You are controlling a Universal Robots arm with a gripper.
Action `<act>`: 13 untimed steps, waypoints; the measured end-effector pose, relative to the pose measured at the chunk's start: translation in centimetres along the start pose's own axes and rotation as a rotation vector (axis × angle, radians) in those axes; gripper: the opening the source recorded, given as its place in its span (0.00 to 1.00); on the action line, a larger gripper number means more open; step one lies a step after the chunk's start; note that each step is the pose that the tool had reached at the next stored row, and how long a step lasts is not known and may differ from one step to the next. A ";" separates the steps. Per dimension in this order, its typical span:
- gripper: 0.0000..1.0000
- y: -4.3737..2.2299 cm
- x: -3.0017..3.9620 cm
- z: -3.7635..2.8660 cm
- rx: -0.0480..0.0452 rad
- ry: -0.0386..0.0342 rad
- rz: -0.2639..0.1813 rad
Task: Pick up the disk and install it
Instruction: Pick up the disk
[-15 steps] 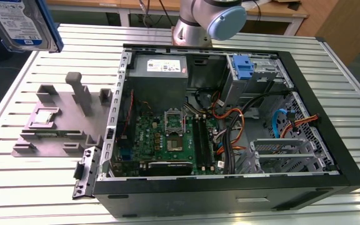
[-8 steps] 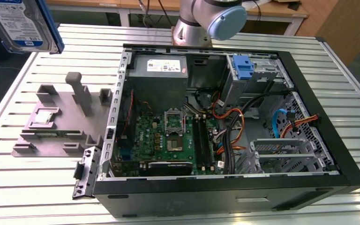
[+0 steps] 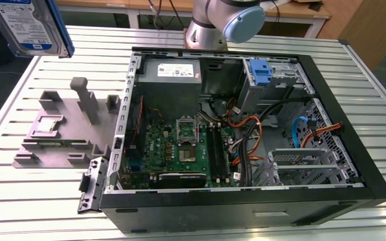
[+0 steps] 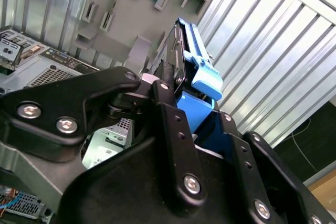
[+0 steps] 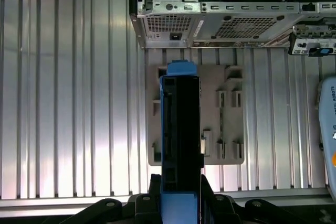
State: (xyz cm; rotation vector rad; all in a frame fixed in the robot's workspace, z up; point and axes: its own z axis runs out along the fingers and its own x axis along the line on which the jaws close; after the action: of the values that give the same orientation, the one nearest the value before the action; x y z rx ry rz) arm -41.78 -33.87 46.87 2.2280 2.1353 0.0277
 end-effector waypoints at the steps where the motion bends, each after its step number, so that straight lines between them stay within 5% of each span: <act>1: 0.37 0.14 0.01 0.01 0.0000 0.0000 0.000; 8: 0.37 0.66 0.03 0.00 0.0000 0.0000 0.000; 13: 0.37 0.71 0.01 -0.59 -0.0001 -0.0004 0.000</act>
State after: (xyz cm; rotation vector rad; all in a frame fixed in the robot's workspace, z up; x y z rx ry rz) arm -41.11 -33.87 47.50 2.2278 2.1350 0.0274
